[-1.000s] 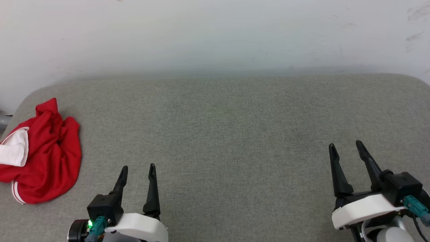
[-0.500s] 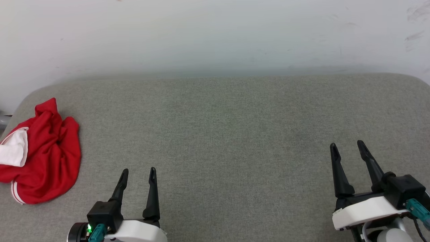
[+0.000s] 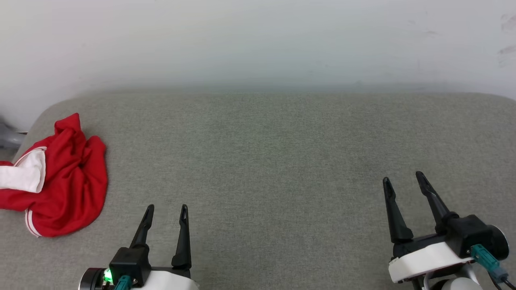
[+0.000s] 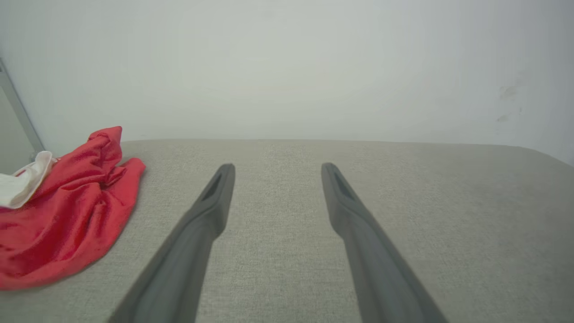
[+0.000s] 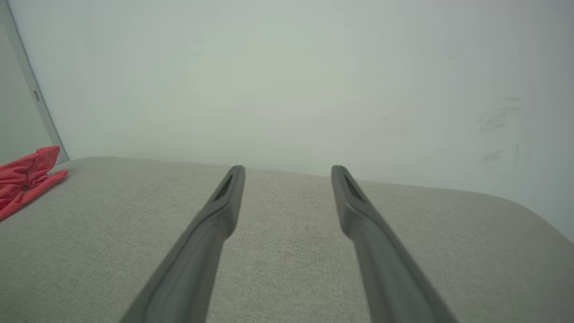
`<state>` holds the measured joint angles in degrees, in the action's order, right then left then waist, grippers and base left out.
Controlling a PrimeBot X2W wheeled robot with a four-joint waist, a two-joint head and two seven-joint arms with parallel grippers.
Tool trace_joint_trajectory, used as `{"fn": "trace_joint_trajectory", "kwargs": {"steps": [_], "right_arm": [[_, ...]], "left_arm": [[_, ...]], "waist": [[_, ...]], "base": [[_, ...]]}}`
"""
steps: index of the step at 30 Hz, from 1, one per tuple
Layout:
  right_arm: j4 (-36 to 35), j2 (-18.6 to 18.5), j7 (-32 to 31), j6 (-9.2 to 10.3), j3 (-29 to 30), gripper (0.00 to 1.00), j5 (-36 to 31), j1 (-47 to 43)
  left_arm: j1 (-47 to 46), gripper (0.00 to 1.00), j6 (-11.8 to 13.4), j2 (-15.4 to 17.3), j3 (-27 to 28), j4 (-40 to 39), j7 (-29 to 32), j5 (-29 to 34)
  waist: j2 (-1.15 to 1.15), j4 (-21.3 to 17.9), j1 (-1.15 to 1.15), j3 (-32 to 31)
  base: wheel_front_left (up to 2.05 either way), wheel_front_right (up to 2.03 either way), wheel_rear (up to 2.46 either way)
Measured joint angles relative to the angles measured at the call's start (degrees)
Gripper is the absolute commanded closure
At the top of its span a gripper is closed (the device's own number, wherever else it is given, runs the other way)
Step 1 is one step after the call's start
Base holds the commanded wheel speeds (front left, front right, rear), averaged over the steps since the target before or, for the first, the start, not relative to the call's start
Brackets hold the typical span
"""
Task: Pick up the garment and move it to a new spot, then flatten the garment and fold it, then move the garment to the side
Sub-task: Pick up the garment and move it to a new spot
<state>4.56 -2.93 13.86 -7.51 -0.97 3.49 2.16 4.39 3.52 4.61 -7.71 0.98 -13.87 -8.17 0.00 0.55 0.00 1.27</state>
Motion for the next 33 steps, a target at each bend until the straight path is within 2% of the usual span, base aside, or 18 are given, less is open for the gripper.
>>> {"fn": "trace_joint_trajectory", "kwargs": {"steps": [12, 25, 33], "right_arm": [[-0.6, 0.0, 1.2, -0.01, -3.7, 0.00, -3.1, -1.4], [-0.3, 0.0, 1.2, -0.01, -5.6, 0.00, -1.9, -2.2], [0.1, 0.0, 1.2, -0.01, -6.5, 0.00, -1.5, -2.4]], "left_arm": [[1.2, 0.00, -1.5, -1.1, 3.1, 0.7, -1.1, 5.1], [2.3, 0.00, -3.5, -1.3, 6.2, 1.0, -1.2, 6.0], [2.9, 0.00, -4.7, -1.4, 6.6, 2.2, -1.2, 5.9]], "waist": [[0.00, 7.7, 0.00, -1.2], [0.00, 18.6, 0.00, -2.3], [0.00, 23.4, 0.00, -2.8]], "base": [[0.00, 0.00, 0.00], [0.00, 0.00, 0.00], [0.00, 0.00, 0.00]]}}
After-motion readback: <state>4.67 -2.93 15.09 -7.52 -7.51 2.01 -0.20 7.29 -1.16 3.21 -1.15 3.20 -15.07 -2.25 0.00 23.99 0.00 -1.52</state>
